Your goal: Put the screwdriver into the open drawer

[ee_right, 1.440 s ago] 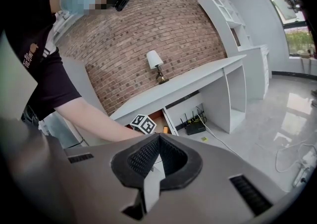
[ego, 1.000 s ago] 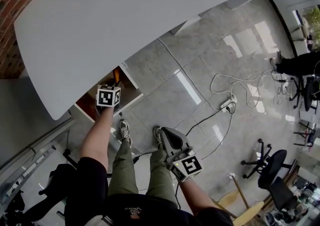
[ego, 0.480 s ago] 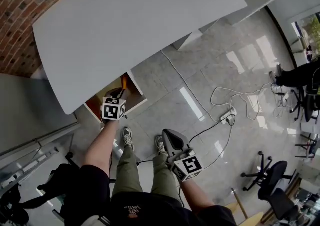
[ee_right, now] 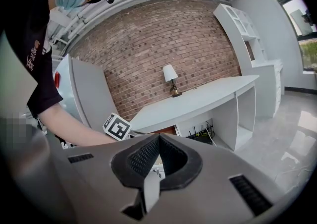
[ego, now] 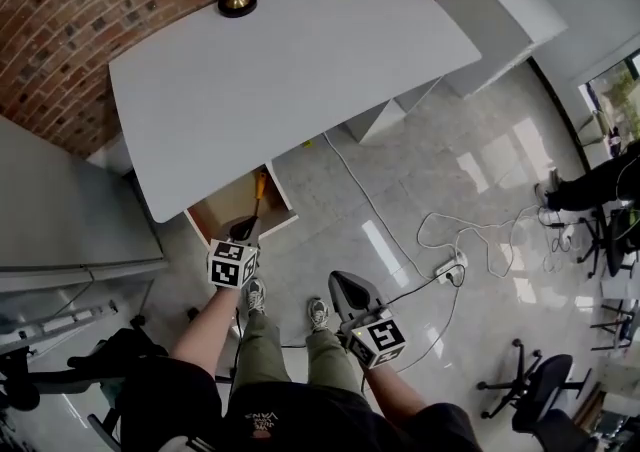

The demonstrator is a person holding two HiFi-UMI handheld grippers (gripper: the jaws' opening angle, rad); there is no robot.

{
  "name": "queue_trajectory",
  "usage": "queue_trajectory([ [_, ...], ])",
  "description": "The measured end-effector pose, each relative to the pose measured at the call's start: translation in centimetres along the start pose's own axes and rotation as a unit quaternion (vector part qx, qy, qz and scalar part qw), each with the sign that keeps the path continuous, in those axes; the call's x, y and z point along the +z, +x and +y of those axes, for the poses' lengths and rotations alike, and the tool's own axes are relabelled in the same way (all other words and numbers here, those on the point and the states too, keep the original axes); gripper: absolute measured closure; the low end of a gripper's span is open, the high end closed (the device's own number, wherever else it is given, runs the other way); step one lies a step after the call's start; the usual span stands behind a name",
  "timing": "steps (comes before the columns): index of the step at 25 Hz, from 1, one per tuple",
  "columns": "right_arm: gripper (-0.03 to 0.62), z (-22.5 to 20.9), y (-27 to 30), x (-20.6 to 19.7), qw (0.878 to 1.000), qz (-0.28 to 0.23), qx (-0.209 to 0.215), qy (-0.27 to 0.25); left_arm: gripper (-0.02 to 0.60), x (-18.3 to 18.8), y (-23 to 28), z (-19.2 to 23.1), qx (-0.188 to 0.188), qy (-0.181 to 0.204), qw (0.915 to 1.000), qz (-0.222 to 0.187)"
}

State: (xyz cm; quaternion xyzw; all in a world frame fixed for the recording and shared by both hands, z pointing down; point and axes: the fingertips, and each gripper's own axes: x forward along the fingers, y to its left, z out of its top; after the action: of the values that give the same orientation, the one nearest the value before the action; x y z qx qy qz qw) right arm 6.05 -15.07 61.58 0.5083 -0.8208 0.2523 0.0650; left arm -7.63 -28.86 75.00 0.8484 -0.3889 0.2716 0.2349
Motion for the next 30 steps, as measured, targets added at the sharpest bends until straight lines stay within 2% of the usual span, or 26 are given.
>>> queue_trajectory([
  [9, 0.599, 3.1, -3.0, 3.4, 0.998, -0.021, 0.036, -0.048, 0.574, 2.9, -10.6, -3.6, 0.009, -0.002, 0.9967, -0.081],
  [14, 0.599, 4.7, -4.8, 5.7, 0.995, -0.037, 0.053, -0.07, 0.574, 5.1, -16.1, -5.9, 0.025, 0.012, 0.9929, -0.116],
  [20, 0.599, 7.6, -5.9, 7.5, 0.992, -0.058, 0.086, -0.079, 0.574, 6.3, -20.7, -9.1, 0.021, 0.038, 0.9891, -0.141],
  [30, 0.599, 11.2, -6.0, 9.7, 0.981, -0.068, 0.144, -0.111, 0.574, 8.0, -26.6, -11.3, 0.049, 0.012, 0.9791, -0.197],
])
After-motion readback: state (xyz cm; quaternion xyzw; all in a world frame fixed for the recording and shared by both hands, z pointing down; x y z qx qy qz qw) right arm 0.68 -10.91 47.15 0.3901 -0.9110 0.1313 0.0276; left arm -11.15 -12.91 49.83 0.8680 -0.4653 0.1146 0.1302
